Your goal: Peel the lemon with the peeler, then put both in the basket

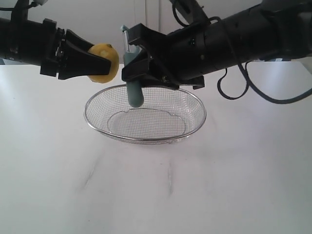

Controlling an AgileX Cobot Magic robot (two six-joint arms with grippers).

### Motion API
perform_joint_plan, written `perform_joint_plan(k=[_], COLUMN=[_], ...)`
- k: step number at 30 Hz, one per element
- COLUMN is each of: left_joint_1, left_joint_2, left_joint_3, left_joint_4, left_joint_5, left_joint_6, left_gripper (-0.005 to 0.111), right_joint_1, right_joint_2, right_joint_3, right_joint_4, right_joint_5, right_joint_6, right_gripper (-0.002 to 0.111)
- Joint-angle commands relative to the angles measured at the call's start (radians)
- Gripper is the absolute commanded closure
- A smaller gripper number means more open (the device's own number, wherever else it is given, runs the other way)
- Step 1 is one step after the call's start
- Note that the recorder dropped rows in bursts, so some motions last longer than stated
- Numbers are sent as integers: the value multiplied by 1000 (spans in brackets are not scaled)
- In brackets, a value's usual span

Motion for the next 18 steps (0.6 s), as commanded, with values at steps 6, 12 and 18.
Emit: perform_joint_plan(k=[6, 12, 18], left_joint_1=[-3, -3, -3], left_joint_2=[-7, -7, -7], left_joint_3=[-2, -2, -2], left_joint_4=[-35, -42, -42], left_joint_5=[25, 27, 27], left_joint_6=[-4, -2, -2], left_gripper=[107, 107, 107], right_joint_1=[-2, -2, -2], right_joint_2=[20, 77, 98], right_joint_3=[-4, -4, -4], right_joint_4=[-114, -74, -39], right_joint_5=[26, 80, 109], right_joint_6=[91, 95, 79], right_gripper=[108, 108, 108])
